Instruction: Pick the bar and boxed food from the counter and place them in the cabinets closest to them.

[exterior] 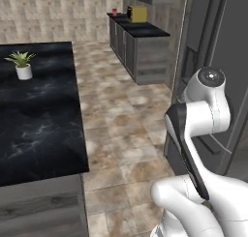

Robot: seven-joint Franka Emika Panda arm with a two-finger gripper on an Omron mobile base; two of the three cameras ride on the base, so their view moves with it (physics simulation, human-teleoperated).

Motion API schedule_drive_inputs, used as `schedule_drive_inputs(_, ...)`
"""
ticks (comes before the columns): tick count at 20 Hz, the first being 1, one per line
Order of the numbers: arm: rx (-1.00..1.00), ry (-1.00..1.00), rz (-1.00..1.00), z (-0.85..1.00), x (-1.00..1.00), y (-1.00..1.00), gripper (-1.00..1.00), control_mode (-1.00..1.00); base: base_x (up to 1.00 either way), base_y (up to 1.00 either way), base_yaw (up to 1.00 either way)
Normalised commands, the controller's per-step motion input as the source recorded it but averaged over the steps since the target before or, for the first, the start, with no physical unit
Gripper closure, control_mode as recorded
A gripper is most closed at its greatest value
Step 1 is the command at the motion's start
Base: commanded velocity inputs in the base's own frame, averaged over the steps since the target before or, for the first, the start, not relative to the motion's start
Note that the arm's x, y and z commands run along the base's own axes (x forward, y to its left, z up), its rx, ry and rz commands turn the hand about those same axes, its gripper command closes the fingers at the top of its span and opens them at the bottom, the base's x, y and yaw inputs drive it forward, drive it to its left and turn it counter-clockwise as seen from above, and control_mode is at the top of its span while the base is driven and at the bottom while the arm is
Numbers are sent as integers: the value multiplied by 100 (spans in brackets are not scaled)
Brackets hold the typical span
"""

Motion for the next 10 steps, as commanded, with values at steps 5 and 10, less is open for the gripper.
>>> schedule_drive_inputs(5, 0, 0, 0, 0, 0, 0, -100, 100, 0, -24, 0)
schedule_drive_inputs(10, 0, 0, 0, 0, 0, 0, -100, 100, 0, 0, 0)
